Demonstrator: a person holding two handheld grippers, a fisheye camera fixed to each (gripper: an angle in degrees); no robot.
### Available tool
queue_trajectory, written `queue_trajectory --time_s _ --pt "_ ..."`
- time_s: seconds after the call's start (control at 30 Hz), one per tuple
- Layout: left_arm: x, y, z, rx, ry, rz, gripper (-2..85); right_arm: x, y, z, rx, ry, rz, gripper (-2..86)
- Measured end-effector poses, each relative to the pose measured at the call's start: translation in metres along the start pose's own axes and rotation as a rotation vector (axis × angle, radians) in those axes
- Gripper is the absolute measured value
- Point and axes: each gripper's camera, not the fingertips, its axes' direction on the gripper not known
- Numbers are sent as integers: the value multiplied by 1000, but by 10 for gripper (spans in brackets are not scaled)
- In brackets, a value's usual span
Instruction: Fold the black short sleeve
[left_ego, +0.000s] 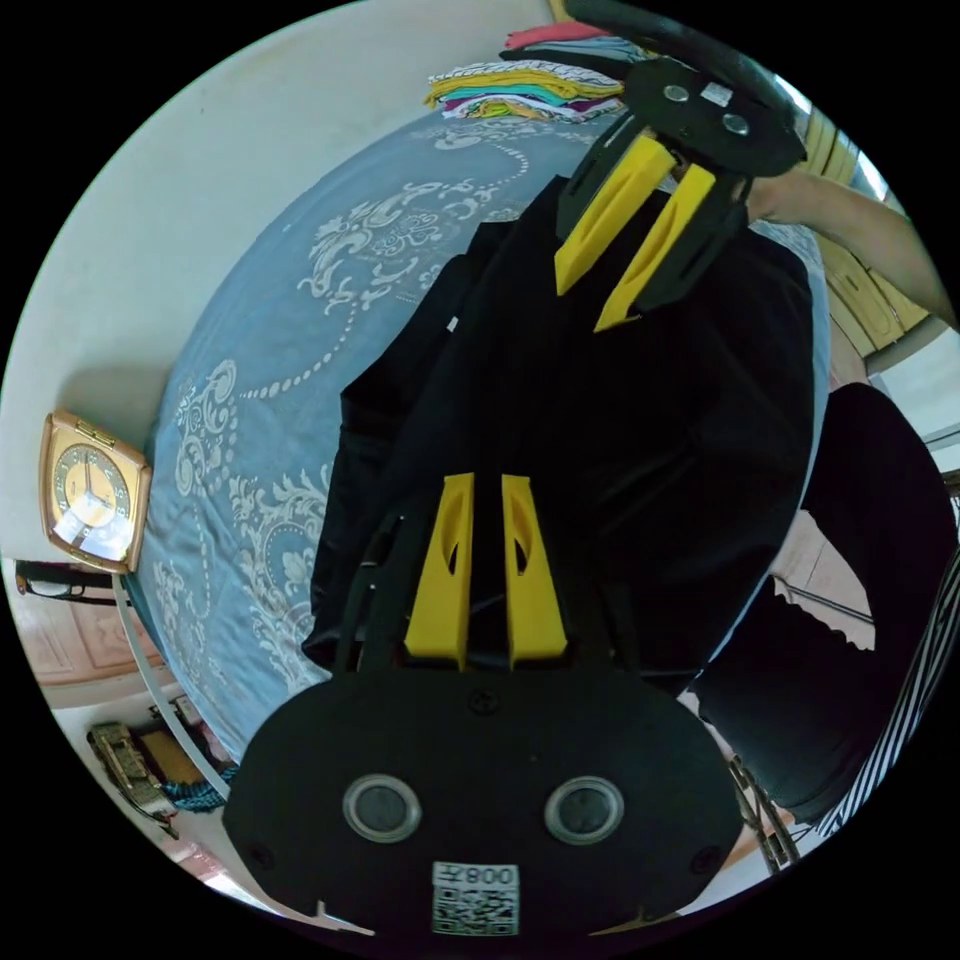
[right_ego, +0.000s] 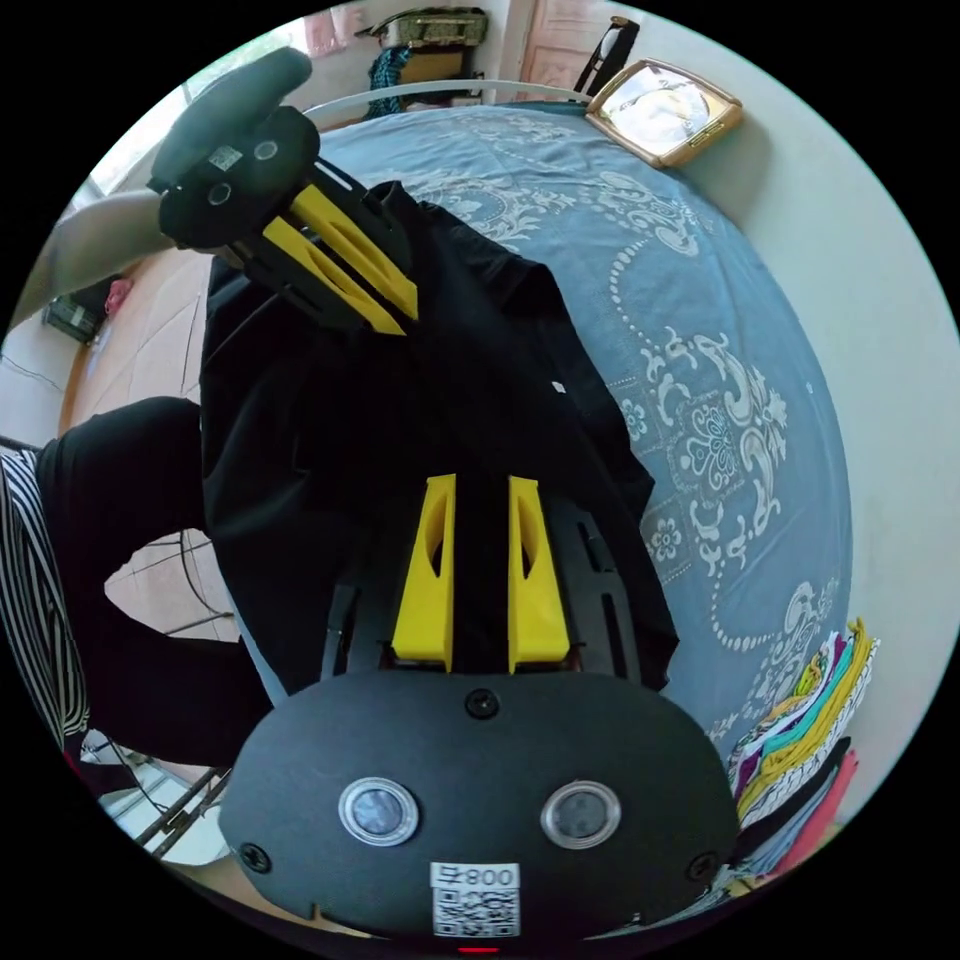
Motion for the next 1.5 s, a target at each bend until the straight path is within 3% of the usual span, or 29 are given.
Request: queue_trajectory --time_s 0.73,1.1,1.23,1.33,1.5 --pt "-49 -18 -2 121 -53 -168 2 19 -55 -44 106 106 95 9" --pt "-120 12 -3 217 -7 -521 3 94 -42 -77 167 107 339 40" --pt "-110 36 -2 212 28 -510 6 100 -7 -81 224 -11 407 56" --pt "-96 52 -5 234 145 -450 16 79 7 -76 205 -162 315 73" --pt "-53 55 -16 233 295 -192 41 34 6 -71 122 -190 103 80"
